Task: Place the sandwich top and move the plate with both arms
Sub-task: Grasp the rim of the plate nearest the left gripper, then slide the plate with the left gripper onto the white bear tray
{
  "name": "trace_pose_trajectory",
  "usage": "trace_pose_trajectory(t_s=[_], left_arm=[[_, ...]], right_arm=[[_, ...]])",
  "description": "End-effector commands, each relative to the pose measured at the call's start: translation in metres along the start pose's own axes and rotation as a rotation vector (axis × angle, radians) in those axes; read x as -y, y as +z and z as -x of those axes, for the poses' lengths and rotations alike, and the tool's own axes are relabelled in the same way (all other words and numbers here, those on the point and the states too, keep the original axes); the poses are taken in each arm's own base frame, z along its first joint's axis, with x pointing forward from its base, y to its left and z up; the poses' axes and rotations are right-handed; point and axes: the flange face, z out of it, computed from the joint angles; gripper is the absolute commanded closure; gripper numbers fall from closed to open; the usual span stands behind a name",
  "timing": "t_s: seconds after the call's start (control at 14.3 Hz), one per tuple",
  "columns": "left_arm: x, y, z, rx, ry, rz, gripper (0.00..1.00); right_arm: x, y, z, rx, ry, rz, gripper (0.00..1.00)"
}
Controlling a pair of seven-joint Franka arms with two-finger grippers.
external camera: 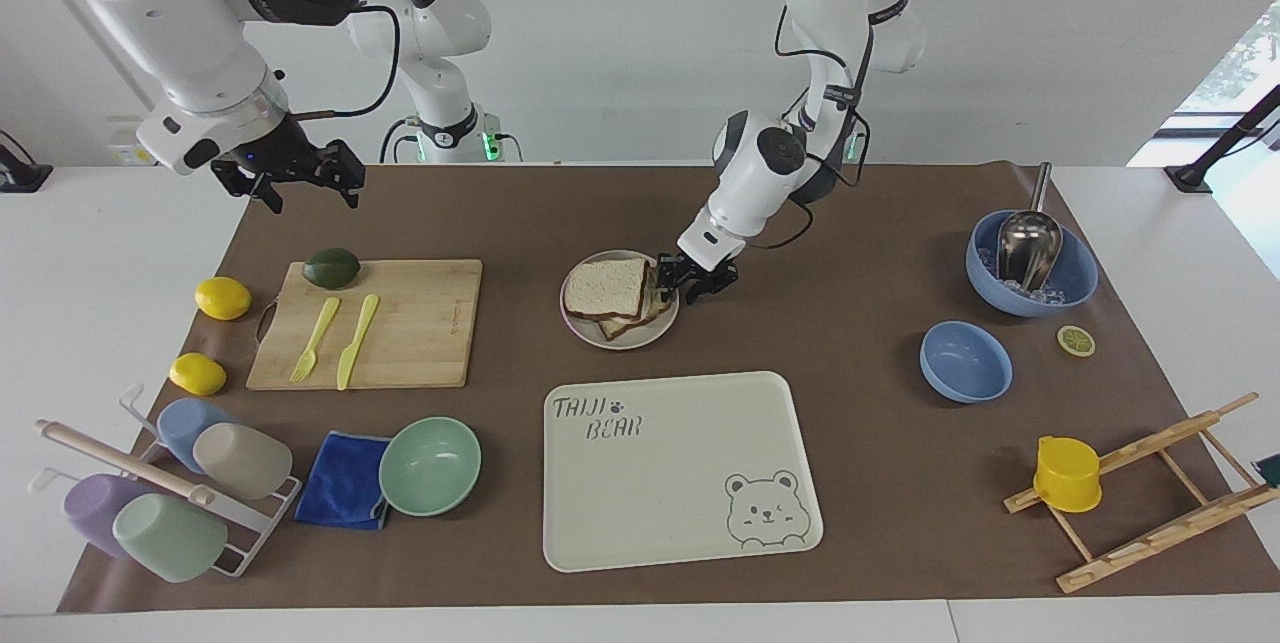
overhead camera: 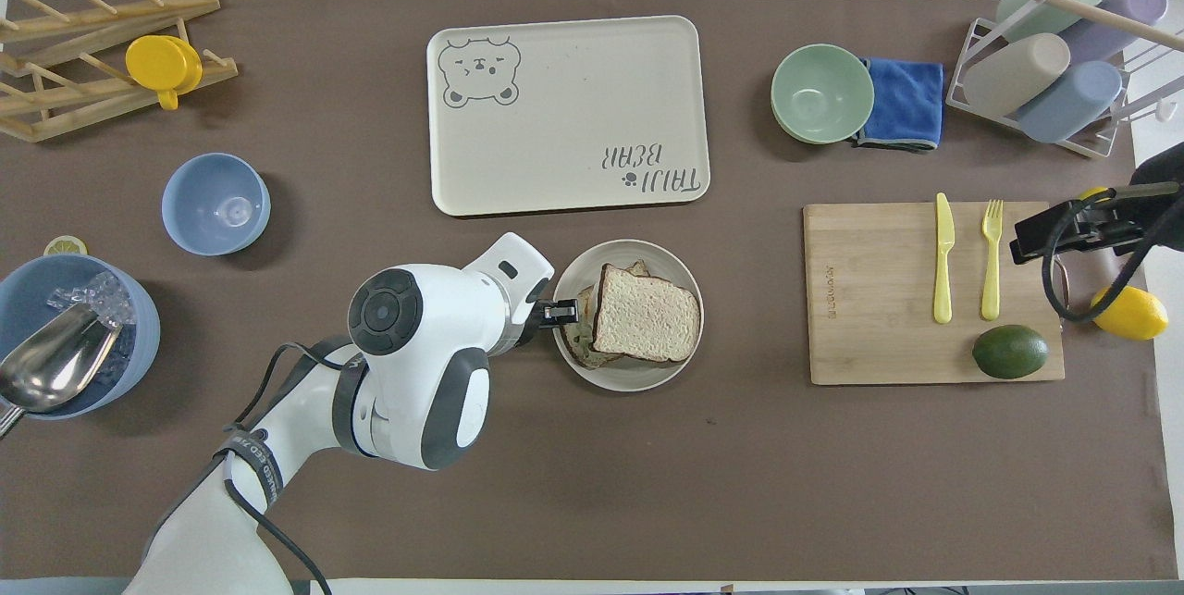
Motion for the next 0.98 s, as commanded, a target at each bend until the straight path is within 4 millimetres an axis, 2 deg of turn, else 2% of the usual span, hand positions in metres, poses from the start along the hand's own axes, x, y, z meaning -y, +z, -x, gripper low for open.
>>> trace_pose_trajectory(t_s=[0.0, 0.21, 0.63, 0.7, 0.77, 0.91], left_arm=[[-0.001, 0.012, 0.003, -0.006, -0.02, 0.0, 0.75], [0.0, 0.012, 0.003, -0.002, -0.023, -0.001, 1.0], [0.006, 0.009, 0.0, 0.015, -0.087, 0.025, 1.0], [0.006, 0.004, -0.003, 0.014, -0.09, 0.03, 1.0], [0.007, -0.01, -0.012, 0.017, -0.102, 0.044, 1.0], [0.012, -0.054, -0.041, 0.059, -0.131, 0.081, 1.0]], right_arm=[[0.0, 0.0, 0.003, -0.01, -0.024, 0.017, 0.0], [-0.001, 0.0, 0.004, -0.01, -0.023, 0.016, 0.0], [-0.001, 0.001, 0.005, -0.009, -0.022, 0.015, 0.0], [-0.001, 0.003, 0.005, -0.004, -0.022, 0.014, 0.0], [-0.001, 0.002, 0.006, -0.006, -0.022, 0.014, 0.0], [-0.001, 0.003, 0.006, -0.003, -0.022, 0.014, 0.0]])
